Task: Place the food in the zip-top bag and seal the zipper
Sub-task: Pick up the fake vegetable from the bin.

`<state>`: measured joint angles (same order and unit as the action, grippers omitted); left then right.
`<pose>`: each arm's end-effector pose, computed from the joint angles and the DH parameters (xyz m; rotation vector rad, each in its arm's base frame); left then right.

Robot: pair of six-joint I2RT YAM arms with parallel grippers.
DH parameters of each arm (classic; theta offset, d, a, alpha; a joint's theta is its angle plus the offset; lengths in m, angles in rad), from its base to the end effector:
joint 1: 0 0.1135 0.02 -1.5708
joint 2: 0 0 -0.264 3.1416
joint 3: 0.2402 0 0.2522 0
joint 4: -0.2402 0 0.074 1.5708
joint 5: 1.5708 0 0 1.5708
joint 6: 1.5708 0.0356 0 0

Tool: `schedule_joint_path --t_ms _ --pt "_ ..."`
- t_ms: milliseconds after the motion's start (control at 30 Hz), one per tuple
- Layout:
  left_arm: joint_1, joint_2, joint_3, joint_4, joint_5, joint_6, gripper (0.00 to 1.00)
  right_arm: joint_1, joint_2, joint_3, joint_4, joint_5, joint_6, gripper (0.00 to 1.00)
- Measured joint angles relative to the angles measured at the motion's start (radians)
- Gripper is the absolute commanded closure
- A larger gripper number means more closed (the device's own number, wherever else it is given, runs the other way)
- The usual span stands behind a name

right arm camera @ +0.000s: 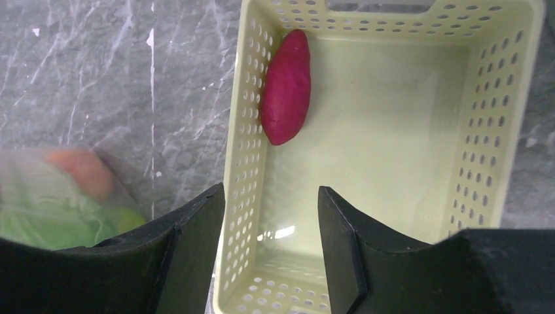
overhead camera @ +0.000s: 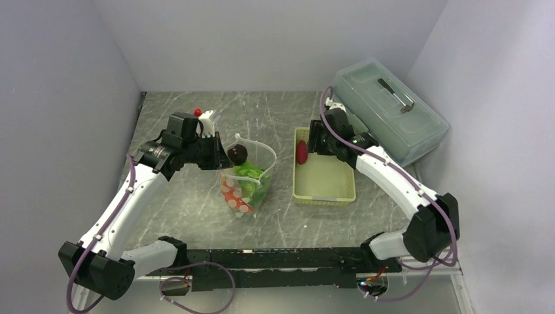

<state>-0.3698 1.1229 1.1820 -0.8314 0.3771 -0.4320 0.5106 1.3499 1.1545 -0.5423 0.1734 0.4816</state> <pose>0.2035 -0.0930 0.3511 0.1196 2.4264 -0.8241 0.2602 0.1387 0.3090 0.0554 2.3142 0.3103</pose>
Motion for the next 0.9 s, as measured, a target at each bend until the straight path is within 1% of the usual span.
schedule_joint_path --t_ms 467,900 --pt "0.0 0.0 0.0 0.0 0.0 -0.002 1.0 -0.103 0.256 -0.002 0.124 -0.129 0.055 0.45" --pt "0.0 0.0 0.0 0.001 -0.002 -0.002 1.0 -0.135 0.413 0.019 0.189 -0.209 0.071 0.4"
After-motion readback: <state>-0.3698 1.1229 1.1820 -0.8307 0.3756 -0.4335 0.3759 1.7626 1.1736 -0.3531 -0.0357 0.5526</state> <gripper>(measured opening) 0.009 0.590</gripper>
